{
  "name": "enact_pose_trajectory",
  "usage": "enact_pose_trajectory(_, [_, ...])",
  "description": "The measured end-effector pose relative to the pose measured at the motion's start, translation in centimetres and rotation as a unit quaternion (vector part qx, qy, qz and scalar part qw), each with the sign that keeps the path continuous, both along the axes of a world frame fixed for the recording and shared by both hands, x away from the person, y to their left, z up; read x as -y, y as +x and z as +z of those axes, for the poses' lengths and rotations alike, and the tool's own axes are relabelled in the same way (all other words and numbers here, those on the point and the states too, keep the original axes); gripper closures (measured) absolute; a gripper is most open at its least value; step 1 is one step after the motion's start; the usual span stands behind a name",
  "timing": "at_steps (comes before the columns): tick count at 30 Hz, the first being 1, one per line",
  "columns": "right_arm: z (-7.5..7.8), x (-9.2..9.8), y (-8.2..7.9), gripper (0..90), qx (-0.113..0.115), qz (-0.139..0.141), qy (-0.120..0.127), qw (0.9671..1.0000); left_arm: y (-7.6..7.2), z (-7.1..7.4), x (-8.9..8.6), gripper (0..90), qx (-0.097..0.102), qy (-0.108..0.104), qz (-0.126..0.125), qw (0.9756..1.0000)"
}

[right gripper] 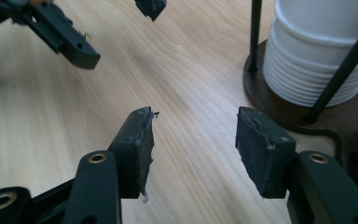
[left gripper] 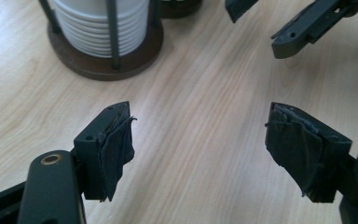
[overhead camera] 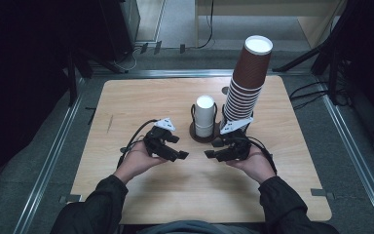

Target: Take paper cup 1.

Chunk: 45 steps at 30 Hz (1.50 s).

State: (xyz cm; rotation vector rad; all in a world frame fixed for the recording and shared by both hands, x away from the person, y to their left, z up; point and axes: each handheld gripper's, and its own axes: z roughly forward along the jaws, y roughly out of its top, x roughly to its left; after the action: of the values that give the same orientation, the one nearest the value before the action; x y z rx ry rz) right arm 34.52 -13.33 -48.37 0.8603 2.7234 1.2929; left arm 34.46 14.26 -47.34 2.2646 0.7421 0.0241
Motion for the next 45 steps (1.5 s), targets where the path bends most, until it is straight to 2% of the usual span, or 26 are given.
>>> enact_pose_trajectory(5, [-0.1,0.0,0.1,49.3,0.001,-0.003,-0.002,1.0000,0.4,0.3,-0.3,23.2,0.005,0.008,0.002,1.0000])
enact_pose_trajectory(10, [-0.3,-0.3,-0.1,54.7,0.006,-0.009,-0.009,0.9999,1.4,0.7,-0.5,23.2,0.010,0.004,0.005,0.9999])
enact_pose_trajectory(15, [-0.3,-0.4,0.2,62.9,0.006,-0.042,0.013,0.9990,2.8,1.8,-0.1,23.2,0.019,0.005,0.000,0.9998])
enact_pose_trajectory(18, [-0.4,-0.7,0.4,65.3,0.016,-0.058,0.008,0.9982,3.5,2.5,0.3,23.0,0.018,0.004,-0.014,0.9997])
enact_pose_trajectory(20, [-0.6,-1.0,0.5,69.0,0.021,-0.061,0.004,0.9979,4.0,2.9,0.4,22.2,0.021,0.013,-0.017,0.9996])
enact_pose_trajectory(22, [-0.7,-1.3,0.6,74.1,0.031,-0.072,0.000,0.9969,4.5,3.5,0.5,21.8,0.020,0.009,-0.017,0.9996])
enact_pose_trajectory(26, [-1.0,-1.7,0.5,83.2,0.044,-0.100,0.009,0.9940,5.5,4.7,0.8,21.6,0.027,0.003,-0.024,0.9993])
enact_pose_trajectory(28, [-1.1,-2.1,0.6,83.7,0.054,-0.112,0.008,0.9922,6.0,5.2,1.2,20.9,0.034,0.007,-0.029,0.9990])
enact_pose_trajectory(32, [-1.5,-2.5,1.0,88.8,0.050,-0.140,0.020,0.9887,7.0,6.1,2.2,20.8,0.040,0.021,-0.039,0.9982])
enact_pose_trajectory(35, [-2.1,-2.6,1.3,89.6,0.047,-0.152,0.023,0.9870,7.7,6.7,2.9,20.9,0.046,0.031,-0.047,0.9973])
enact_pose_trajectory(37, [-2.5,-2.7,1.5,89.6,0.047,-0.156,0.019,0.9864,8.3,7.1,3.3,20.9,0.042,0.018,-0.055,0.9975])
enact_pose_trajectory(38, [-2.8,-2.8,1.6,89.6,0.048,-0.160,0.014,0.9859,8.6,7.2,3.4,20.9,0.045,0.018,-0.055,0.9973])
enact_pose_trajectory(42, [-3.1,-3.1,1.8,89.6,0.060,-0.171,0.012,0.9834,9.5,7.8,4.1,21.2,0.050,0.036,-0.060,0.9963])
enact_pose_trajectory(45, [-3.0,-3.3,2.0,89.6,0.063,-0.180,0.016,0.9815,10.0,8.2,4.6,21.1,0.051,0.036,-0.065,0.9959])
